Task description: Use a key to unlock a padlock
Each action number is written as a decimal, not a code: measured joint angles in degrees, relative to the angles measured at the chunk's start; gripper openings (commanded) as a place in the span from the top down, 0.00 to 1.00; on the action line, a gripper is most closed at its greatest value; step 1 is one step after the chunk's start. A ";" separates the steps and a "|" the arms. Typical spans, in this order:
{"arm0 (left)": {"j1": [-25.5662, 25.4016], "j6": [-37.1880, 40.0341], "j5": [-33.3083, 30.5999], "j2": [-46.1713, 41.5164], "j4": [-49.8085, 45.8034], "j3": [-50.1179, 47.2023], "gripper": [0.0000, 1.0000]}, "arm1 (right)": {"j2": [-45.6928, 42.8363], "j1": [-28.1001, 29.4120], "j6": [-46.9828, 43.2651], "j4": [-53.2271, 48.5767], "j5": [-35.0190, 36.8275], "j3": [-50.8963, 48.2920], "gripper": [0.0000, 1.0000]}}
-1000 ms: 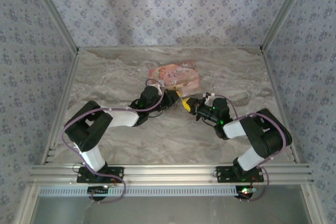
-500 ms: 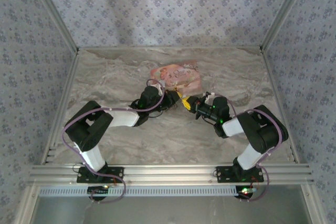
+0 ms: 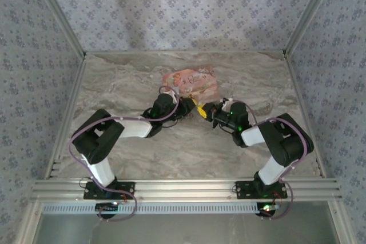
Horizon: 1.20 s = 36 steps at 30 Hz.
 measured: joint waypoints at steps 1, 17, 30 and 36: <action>-0.09 -0.13 -0.26 0.33 0.04 0.22 1.00 | 0.00 0.00 -0.33 -0.66 0.20 0.28 1.00; -2.51 -3.67 -6.08 2.99 0.66 0.72 1.00 | -0.22 -0.26 -2.47 -7.98 1.75 1.88 1.00; -2.54 -2.67 -6.80 2.58 -0.55 0.92 1.00 | -0.31 -0.26 -2.75 -9.42 1.73 2.64 0.97; -2.54 1.51 -3.85 -0.57 -6.43 0.92 1.00 | -2.29 -0.57 -3.65 -8.07 -0.50 -0.28 0.79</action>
